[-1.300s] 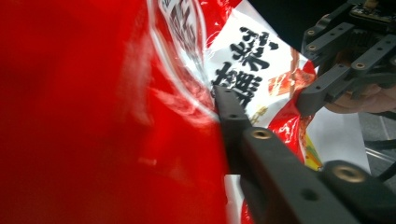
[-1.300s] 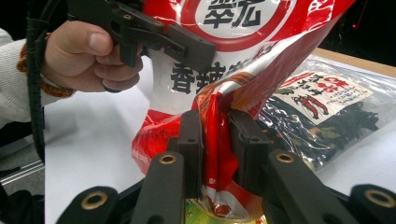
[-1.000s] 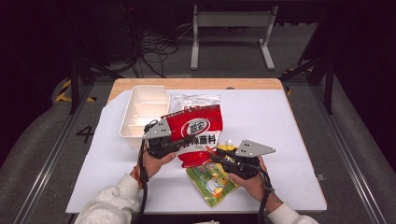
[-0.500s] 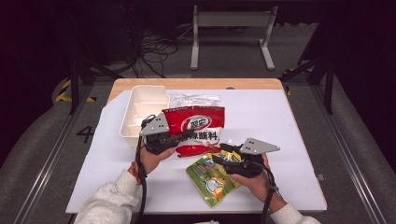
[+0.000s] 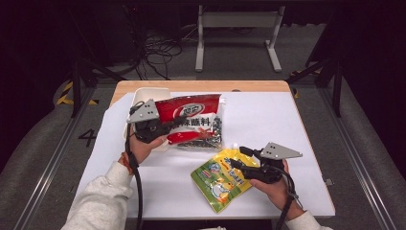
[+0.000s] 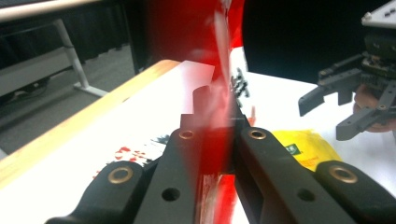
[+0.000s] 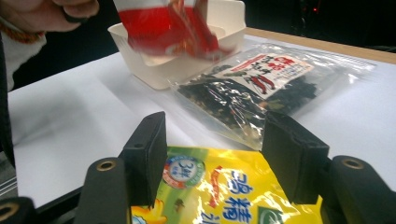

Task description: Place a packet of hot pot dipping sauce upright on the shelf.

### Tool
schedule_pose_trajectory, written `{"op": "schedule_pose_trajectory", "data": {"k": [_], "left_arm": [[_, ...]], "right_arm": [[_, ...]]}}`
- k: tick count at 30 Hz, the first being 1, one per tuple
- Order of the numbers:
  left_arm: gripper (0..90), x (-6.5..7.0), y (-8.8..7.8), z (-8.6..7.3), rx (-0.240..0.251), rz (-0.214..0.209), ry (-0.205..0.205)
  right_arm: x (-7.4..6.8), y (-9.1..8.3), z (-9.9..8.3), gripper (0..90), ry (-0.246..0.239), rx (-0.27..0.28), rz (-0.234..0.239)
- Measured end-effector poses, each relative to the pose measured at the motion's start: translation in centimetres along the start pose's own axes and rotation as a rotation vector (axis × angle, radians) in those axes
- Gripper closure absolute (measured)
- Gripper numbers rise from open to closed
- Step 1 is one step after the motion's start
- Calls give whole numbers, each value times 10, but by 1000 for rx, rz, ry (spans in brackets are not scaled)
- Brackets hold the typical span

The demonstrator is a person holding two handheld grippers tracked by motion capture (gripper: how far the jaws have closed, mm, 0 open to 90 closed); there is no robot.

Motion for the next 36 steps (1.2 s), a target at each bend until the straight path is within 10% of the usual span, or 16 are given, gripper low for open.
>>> {"op": "schedule_pose_trajectory", "data": {"k": [18,36], "left_arm": [[900,-49,-40,23,6,100,21],[900,-131,-79,-9,-66,243,-18]], "right_arm": [[24,-15,-13,385,68,-13,-60],[33,-23,-29,371,98,-49,-90]]}}
Point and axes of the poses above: each handheld gripper's, and its own axes: y roughly forward along the jaws, z roughly out of its top, x roughly to its right, the point moved 8 cm from there along y, roughly forward along the jaws, and after that the axes turned 15 degrees about -z, right-handed, at the moved point
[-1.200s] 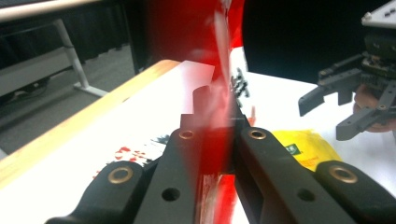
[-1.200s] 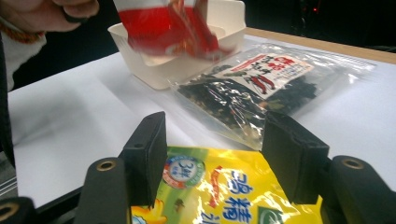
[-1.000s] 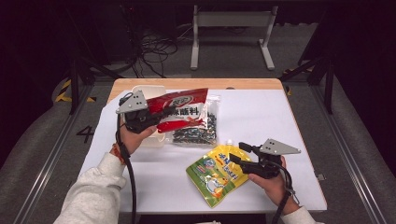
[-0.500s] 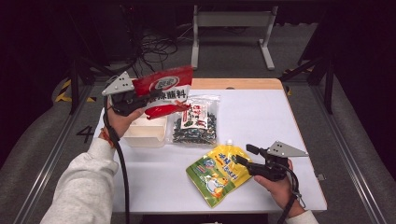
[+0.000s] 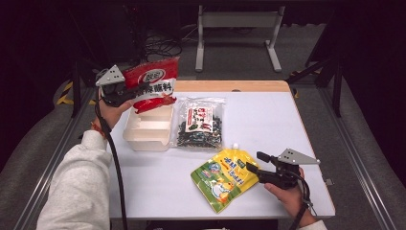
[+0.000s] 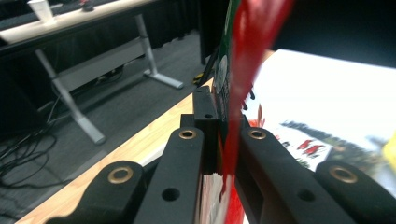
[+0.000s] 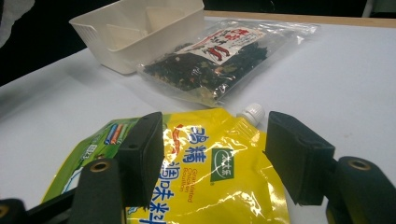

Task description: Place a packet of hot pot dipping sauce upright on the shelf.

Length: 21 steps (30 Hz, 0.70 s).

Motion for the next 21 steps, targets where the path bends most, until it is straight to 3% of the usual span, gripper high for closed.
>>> {"op": "schedule_pose_trajectory", "data": {"k": [14,17,21], "left_arm": [[900,-30,17,-16,-34,13,-12],[900,-36,24,-20,-71,33,-5],[900,-40,32,-26,-91,29,-12]], "right_arm": [[9,-3,-6,363,16,-16,-31],[9,-1,-8,363,22,-25,-27],[8,0,-8,362,12,-30,-24]]}}
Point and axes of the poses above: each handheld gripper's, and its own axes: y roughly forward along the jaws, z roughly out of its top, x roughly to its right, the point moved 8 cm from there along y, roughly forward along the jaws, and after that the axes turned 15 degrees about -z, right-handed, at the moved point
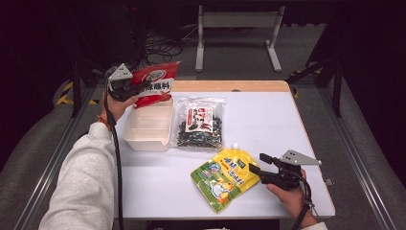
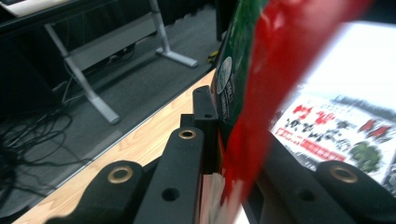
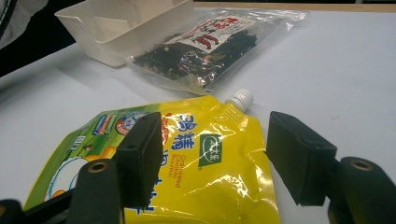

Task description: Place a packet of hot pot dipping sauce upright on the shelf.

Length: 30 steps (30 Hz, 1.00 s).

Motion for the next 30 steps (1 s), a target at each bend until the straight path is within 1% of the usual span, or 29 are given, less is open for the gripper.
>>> {"op": "schedule_pose_trajectory", "data": {"k": [1,2,6,7,8,10,11,13,14,16,17,18,19,20,24,25,28,30], "left_arm": [[899,-1,2,0,0,-3,7],[899,-3,3,-1,2,2,4],[899,-5,9,-1,-5,-6,2],[899,-7,10,-1,-8,4,5],[898,-9,12,-1,-9,12,1],[895,-11,15,-2,0,10,-14],[887,-12,17,-5,1,11,-28],[863,-15,20,-11,-13,19,-49],[833,-15,21,-14,-6,11,-67],[839,-16,20,-18,-4,14,-78],[833,-15,20,-20,-10,14,-84],[818,-14,19,-23,-26,16,-85],[795,-14,19,-26,-48,27,-82],[781,-13,17,-28,-55,39,-83],[798,-14,8,-34,-47,42,-105],[819,-13,5,-37,-56,35,-100],[882,-11,4,-44,-87,26,-94],[897,-11,5,-45,-98,27,-97]], "right_arm": [[0,0,0,362,3,1,1],[0,0,0,362,5,1,2],[0,1,-1,361,12,-3,5],[0,1,-1,361,9,-5,4],[-1,1,-1,360,7,-5,4],[-1,2,-1,358,3,-3,8],[-2,2,-1,356,4,-5,9],[-2,3,-2,355,4,-10,13],[-3,3,-2,358,2,-10,16],[-4,3,-2,378,2,-14,29],[-5,3,-2,378,-2,-14,32],[-6,3,-2,376,-4,-14,34],[-6,3,-2,372,-5,-13,39],[-6,3,-2,369,-7,-14,38],[-7,2,-1,365,-6,-13,43],[-7,2,-1,365,-3,-14,43],[-8,1,-1,363,-2,-12,47],[-8,1,-1,362,-5,-14,47]]}}
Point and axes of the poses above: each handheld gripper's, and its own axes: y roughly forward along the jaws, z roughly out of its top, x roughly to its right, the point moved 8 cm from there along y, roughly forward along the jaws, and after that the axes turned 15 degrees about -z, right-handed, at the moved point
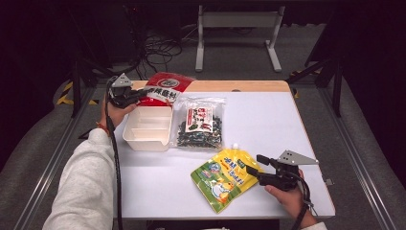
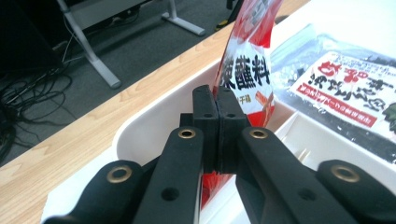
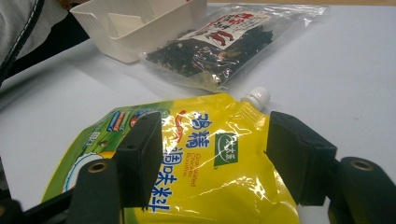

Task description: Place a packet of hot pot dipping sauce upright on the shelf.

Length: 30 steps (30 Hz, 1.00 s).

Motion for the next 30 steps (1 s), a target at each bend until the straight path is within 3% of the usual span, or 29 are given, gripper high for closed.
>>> {"op": "schedule_pose_trajectory", "data": {"k": [4,9,12,14,18,21,30], "left_arm": [[900,-1,5,-5,-31,-8,-17],[900,-3,7,-11,-35,-3,-31],[898,-3,6,-9,-24,3,-40],[893,-2,1,-4,24,3,-37],[878,0,-2,-4,16,13,-35],[857,2,-4,-3,20,15,-38],[833,11,-15,1,36,33,-26]], "right_arm": [[1,1,-1,363,8,-6,-2],[2,3,-2,364,1,-15,-15],[2,4,-2,363,-10,-15,-23],[3,4,-2,363,-19,-16,-31],[5,3,-1,364,5,-14,-6],[10,3,-1,364,5,-16,-15],[18,0,-3,374,-58,-27,-61]]}}
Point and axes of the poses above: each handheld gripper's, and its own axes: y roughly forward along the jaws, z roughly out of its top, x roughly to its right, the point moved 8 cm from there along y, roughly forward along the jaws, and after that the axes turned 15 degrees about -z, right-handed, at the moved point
